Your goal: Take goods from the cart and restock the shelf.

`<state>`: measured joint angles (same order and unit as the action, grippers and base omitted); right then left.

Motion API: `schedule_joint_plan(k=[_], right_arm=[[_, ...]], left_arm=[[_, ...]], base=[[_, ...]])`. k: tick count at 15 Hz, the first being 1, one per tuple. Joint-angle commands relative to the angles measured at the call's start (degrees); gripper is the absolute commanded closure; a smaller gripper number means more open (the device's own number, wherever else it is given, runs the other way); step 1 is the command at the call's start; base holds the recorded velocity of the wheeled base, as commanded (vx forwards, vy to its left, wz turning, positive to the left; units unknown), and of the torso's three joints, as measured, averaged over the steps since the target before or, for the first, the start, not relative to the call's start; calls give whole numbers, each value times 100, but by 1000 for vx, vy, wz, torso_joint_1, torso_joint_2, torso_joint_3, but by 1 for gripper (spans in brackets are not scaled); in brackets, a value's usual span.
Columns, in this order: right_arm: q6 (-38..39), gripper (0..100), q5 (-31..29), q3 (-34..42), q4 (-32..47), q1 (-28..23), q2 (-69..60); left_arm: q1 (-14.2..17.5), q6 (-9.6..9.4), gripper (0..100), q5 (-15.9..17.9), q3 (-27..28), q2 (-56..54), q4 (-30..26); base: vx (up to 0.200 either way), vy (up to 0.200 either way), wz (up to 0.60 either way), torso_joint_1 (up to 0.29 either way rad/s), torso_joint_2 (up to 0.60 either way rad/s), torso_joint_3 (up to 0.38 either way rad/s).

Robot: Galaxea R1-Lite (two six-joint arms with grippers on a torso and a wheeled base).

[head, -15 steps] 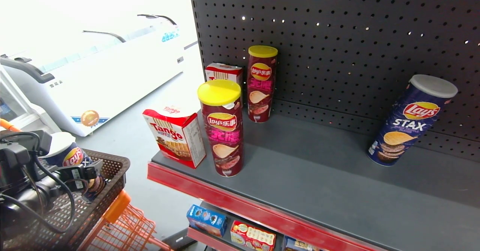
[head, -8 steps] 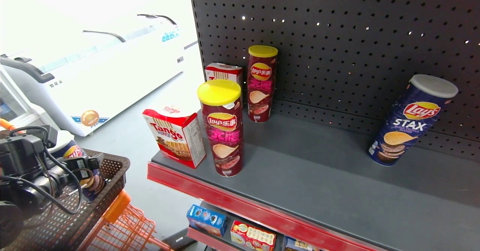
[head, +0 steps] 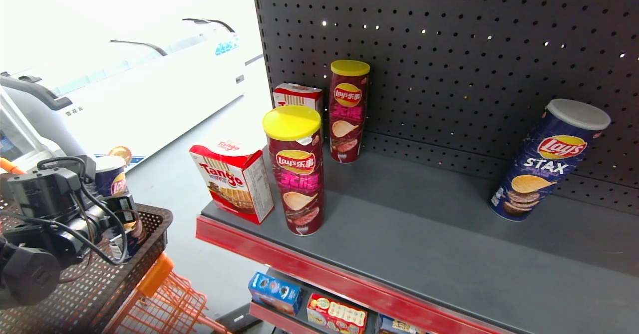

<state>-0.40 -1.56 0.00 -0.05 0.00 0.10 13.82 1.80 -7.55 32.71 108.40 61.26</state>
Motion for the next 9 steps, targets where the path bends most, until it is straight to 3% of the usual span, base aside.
schedule_joint_plan(k=[1, 5, 8, 9], right_arm=[[-4, 0, -2, 0, -4, 0, -1], [-4, 0, -2, 0, 5, 0, -1], [-4, 0, -2, 0, -4, 0, -1], [-4, 0, -2, 0, 5, 0, -1]], left_arm=[[-161, -13, 100, 8, 113, -56, 123], [-205, -427, 100, 104, 166, -565, 53], [-213, -892, 100, 561, 87, -1110, 44], [-310, -901, 100, 614, 78, -1286, 35]], base=[[0, 0, 0, 0, 0, 0], [0, 0, 0, 0, 0, 0], [0, 0, 0, 0, 0, 0], [0, 0, 0, 0, 0, 0]])
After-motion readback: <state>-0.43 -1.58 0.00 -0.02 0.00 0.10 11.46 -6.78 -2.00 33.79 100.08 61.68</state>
